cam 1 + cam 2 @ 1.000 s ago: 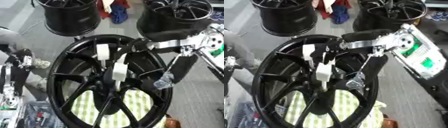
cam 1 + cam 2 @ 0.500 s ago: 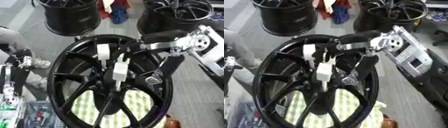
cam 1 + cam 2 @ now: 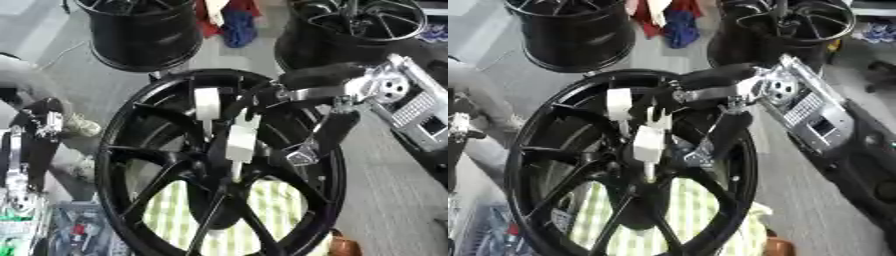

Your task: Pull the pin out of the wheel hub.

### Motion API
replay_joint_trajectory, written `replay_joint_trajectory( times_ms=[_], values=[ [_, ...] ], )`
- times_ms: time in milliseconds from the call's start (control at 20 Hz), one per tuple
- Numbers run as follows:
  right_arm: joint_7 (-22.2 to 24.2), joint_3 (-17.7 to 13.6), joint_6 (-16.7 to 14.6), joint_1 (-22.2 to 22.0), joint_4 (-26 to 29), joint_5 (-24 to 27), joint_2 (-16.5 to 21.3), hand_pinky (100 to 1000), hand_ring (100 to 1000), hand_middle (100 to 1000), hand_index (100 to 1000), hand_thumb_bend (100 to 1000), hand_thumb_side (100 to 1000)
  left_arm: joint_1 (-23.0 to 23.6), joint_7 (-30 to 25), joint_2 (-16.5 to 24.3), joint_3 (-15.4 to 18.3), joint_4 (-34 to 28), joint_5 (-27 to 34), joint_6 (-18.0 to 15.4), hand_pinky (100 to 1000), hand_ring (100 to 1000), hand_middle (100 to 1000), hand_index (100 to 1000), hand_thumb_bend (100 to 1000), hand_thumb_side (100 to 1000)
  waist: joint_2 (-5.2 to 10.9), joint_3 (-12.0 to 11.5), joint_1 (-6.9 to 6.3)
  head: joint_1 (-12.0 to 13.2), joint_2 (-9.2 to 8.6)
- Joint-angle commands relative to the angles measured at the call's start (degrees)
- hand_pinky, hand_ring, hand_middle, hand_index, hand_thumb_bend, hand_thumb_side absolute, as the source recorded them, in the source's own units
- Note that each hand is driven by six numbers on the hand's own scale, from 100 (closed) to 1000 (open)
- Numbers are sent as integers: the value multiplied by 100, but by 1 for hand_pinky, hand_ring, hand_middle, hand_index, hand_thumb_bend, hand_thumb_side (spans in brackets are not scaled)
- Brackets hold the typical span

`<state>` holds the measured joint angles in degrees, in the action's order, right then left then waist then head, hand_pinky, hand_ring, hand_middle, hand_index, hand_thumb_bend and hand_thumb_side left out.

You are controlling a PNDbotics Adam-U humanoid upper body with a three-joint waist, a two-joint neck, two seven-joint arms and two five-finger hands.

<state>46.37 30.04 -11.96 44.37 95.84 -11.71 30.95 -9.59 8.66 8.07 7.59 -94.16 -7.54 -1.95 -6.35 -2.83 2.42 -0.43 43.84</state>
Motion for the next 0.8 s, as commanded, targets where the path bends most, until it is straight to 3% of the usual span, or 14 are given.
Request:
replay_joint_trajectory(
  times_ms=[50,800],
  values=[
    [20,-42,-65,125,-59,-101,20,801,823,889,980,280,325,-54,-14,99,-20,-62,-16,-9,502,738,680,753,257,620,67,-6,-17,-16,28],
    [43,-2,-175,207,-286,-359,-159,776,789,881,978,250,307,-66,-25,100,-31,-62,-15,-12,502,738,680,753,256,620,65,-32,-9,-36,28]
  ],
)
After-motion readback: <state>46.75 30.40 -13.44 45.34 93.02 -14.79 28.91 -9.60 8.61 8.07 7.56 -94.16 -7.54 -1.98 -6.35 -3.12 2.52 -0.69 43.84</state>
